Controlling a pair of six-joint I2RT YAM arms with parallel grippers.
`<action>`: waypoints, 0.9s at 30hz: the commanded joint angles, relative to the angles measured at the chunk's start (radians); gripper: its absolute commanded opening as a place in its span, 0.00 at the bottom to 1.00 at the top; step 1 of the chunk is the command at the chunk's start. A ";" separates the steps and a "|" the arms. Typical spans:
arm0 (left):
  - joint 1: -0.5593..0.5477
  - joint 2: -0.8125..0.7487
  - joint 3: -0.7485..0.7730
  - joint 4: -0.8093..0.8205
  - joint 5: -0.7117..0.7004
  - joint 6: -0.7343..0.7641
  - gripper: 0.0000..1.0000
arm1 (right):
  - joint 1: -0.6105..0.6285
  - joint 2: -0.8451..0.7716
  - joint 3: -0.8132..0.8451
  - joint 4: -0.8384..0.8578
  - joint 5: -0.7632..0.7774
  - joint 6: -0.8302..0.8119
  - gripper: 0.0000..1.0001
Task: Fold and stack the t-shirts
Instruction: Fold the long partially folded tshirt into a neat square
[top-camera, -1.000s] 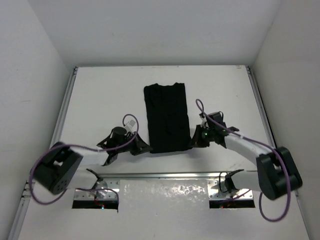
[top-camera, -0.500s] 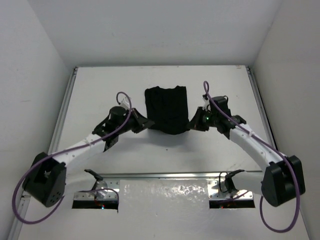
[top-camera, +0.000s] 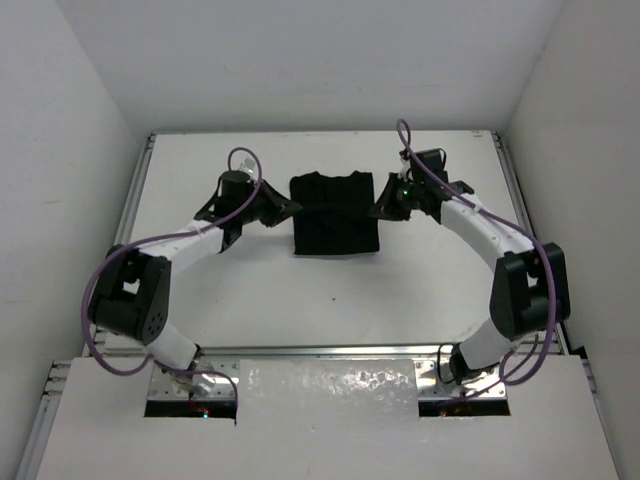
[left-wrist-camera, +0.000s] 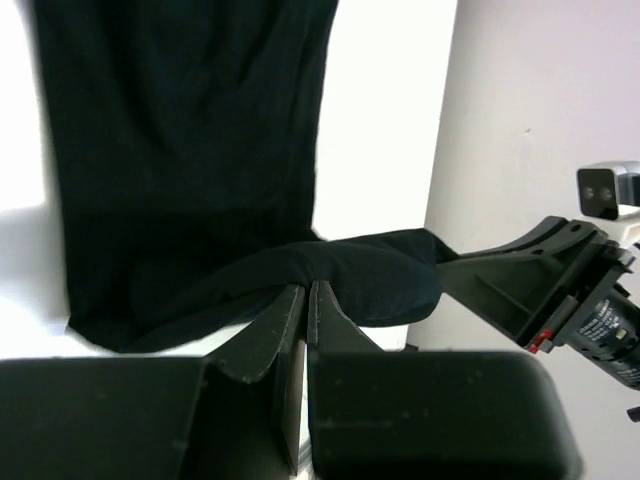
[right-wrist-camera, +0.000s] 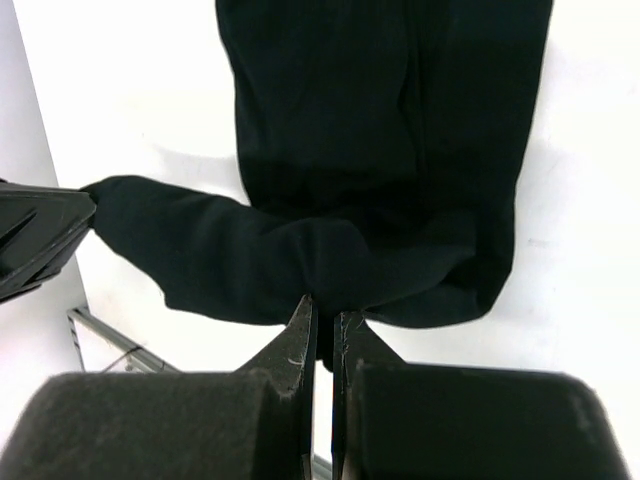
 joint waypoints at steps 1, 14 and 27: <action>0.014 0.053 0.087 0.068 0.057 0.011 0.00 | -0.019 0.041 0.116 -0.006 -0.036 -0.025 0.00; 0.023 0.147 0.237 0.066 0.069 -0.001 0.00 | -0.045 0.182 0.319 -0.065 -0.117 -0.033 0.00; 0.072 0.205 0.329 0.059 0.085 -0.015 0.00 | -0.064 0.300 0.509 -0.126 -0.117 -0.045 0.01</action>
